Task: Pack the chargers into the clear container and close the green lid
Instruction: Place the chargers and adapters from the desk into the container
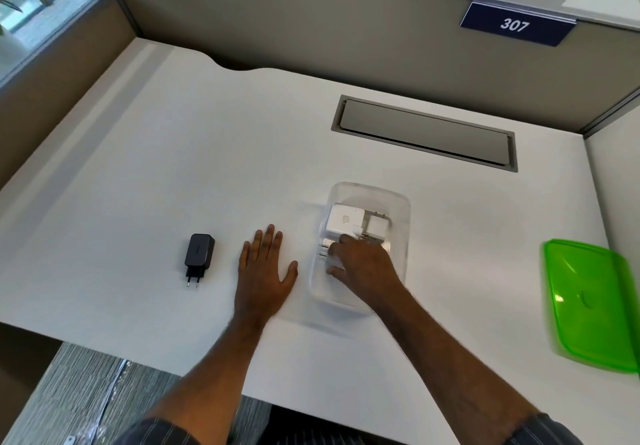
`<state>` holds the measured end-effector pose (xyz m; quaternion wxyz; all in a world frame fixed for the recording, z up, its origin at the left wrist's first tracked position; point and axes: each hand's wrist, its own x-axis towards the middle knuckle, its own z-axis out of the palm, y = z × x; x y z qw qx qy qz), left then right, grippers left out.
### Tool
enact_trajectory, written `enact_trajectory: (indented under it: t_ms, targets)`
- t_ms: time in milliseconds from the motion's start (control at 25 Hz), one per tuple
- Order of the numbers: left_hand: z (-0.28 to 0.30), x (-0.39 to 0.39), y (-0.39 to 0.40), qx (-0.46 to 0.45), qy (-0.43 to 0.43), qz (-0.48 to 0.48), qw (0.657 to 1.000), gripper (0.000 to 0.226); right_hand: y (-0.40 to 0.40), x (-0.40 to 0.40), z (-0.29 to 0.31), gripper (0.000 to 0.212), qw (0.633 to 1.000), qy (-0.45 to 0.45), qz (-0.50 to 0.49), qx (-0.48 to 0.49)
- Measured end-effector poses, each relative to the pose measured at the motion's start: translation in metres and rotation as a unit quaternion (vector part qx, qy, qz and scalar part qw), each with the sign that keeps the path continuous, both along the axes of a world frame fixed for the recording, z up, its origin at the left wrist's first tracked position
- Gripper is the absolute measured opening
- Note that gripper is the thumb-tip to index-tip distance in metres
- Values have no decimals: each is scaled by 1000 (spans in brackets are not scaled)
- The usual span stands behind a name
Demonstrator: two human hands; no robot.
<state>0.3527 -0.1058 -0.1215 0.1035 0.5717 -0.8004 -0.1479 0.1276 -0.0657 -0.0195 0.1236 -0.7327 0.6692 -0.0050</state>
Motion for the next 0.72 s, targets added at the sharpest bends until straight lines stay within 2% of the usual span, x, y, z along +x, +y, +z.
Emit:
enact_trajectory:
  t_ms: [120,320,560,720]
  targets:
    - [1,0,0,4,-5,0,1000,73,7,2,-1,32,1000,19,10,23]
    - [3,0,1,9,-10,-1,1000,73,10,3,-5,37,999,-1,-2,33]
    - [1,0,0,7,-13,-5,1000,73,11,1,-4,37,999,-31,-24,19]
    - [5,0,0,10,-23,-10,1000,73,12,3,3,33,997,-45,-60,-27]
